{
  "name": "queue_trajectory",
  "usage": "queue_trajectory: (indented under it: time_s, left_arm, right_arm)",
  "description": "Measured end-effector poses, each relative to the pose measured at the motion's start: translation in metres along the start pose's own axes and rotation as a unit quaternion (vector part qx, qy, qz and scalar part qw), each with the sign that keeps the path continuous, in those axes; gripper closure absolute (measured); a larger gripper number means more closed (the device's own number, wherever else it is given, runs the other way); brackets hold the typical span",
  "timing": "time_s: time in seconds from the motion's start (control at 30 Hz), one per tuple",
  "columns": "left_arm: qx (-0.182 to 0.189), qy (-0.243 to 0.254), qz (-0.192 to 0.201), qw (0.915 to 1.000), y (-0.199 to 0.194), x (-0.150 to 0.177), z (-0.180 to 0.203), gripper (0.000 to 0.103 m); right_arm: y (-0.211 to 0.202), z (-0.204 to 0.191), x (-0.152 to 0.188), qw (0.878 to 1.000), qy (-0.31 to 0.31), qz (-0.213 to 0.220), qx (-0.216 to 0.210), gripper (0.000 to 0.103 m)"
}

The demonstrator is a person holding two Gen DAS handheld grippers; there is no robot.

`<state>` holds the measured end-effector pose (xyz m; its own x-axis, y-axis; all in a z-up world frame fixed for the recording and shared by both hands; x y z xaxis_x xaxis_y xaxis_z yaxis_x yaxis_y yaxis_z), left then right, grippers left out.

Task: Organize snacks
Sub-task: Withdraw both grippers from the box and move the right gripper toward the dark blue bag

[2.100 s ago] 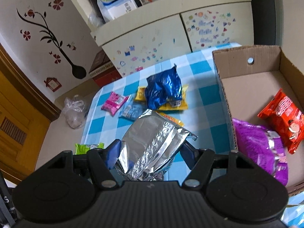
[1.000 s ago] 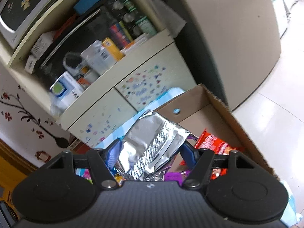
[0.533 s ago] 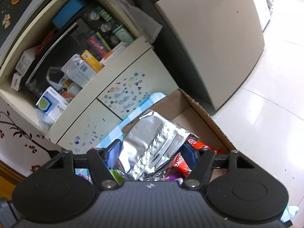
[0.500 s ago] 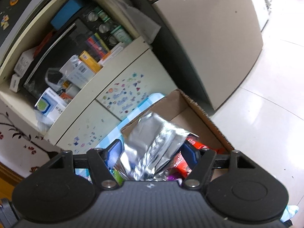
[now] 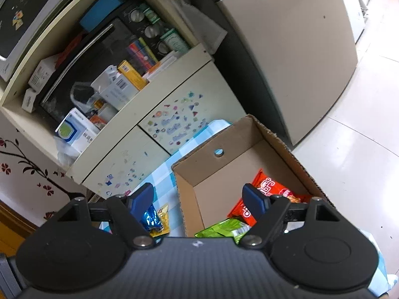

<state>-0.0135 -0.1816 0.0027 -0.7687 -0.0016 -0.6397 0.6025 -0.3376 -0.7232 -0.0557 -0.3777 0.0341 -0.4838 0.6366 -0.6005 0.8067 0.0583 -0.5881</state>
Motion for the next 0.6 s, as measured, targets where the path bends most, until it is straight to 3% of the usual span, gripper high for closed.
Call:
queue_trajectory:
  time_s: [0.33,0.6]
  left_arm:
    - [-0.041,-0.045,0.0,0.9981,-0.009,-0.009,-0.068,0.011]
    - [-0.068,-0.051,-0.004,0.9964,-0.011,-0.011,-0.105,0.01]
  right_arm:
    - [0.008,-0.013,0.006,1.0,-0.023,-0.01,-0.01,0.024]
    - [0.015,-0.027,0.012,0.999,-0.048,-0.018,-0.017,0.024]
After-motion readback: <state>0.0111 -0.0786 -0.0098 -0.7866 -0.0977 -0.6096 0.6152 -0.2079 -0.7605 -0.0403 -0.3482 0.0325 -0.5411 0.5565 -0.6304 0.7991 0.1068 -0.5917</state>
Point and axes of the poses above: each gripper's, at about its wrist camera, not at the fingertips, and y roughly the way its jaws point, z to its right, x to its underside, the point moved 5 cm from there along y, roughly the way its jaws point, and after that the axes turned 5 degrees about -y, right-handed, at the moved point
